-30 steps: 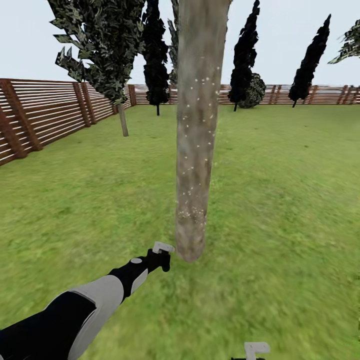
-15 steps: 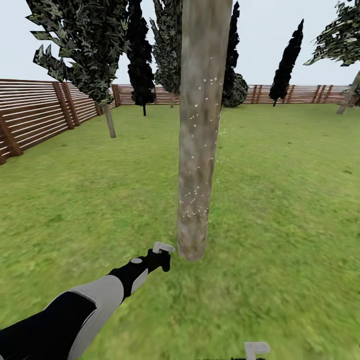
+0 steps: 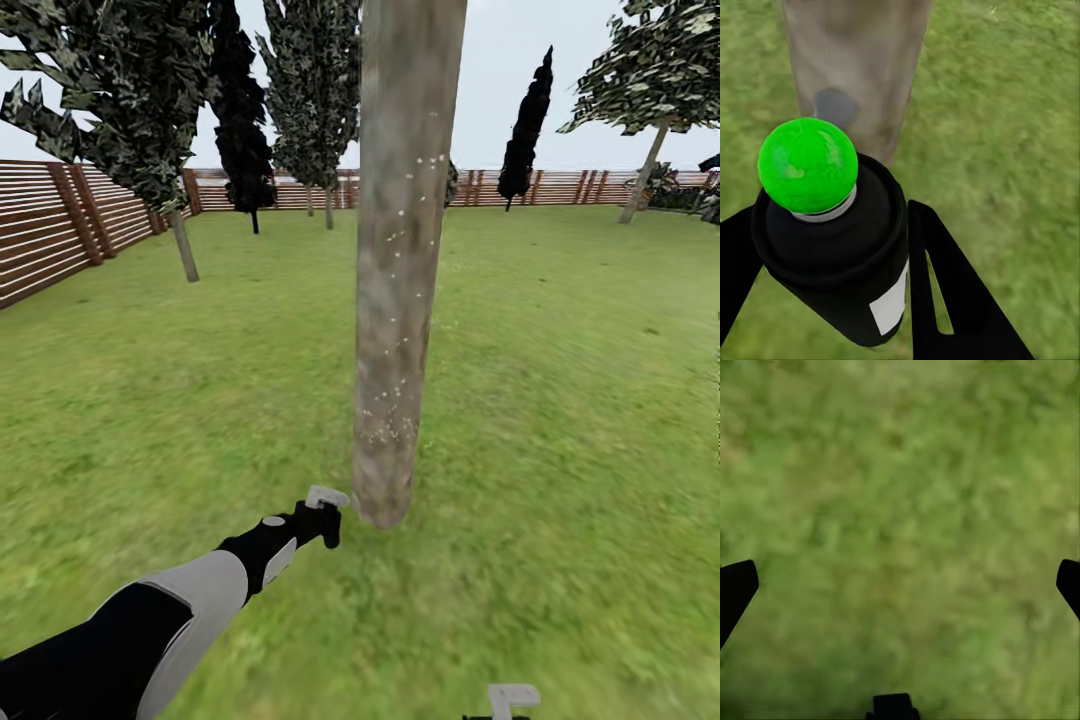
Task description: In the garden, pick up the pesticide atomizer on the floor and spray pesticide onto both trees until each tree trunk is fully covered.
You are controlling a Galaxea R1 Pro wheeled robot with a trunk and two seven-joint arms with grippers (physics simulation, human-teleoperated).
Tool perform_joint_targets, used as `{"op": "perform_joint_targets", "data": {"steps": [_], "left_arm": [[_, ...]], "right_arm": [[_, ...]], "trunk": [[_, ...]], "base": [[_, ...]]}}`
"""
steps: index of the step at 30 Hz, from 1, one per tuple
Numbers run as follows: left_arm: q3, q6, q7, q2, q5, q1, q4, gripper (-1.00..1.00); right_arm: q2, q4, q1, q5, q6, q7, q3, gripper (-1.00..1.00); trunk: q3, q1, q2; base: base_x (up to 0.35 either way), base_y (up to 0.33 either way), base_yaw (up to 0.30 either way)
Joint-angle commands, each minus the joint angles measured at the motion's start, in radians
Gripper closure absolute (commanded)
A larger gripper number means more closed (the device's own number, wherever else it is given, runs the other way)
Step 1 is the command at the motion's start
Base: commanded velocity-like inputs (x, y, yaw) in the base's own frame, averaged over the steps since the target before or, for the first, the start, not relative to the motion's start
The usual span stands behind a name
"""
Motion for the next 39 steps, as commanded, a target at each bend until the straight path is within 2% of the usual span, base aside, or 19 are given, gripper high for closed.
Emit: {"op": "perform_joint_targets", "data": {"steps": [1, 33, 39], "left_arm": [[-0.008, -0.003, -0.003, 0.0, 0.011, -0.001, 0.001, 1.0], [-0.008, -0.001, -0.003, 0.0, 0.011, -0.001, 0.001, 1.0], [-0.008, -0.001, -0.003, 0.0, 0.01, -0.001, 0.001, 1.0]], "right_arm": [[0.0, 0.005, -0.002, 0.002, -0.007, -0.005, 0.002, -1.0], [0.0, 0.005, -0.002, 0.002, -0.007, -0.005, 0.0, -1.0], [0.0, 0.005, -0.002, 0.002, -0.007, -0.005, 0.0, -1.0]], "trunk": [[-0.001, 0.0, 0.0], [-0.001, 0.0, 0.0], [-0.001, 0.0, 0.0]], "base": [[0.23, 0.297, -0.218], [0.016, 0.346, -0.276], [0.0, 0.35, -0.168]]}}
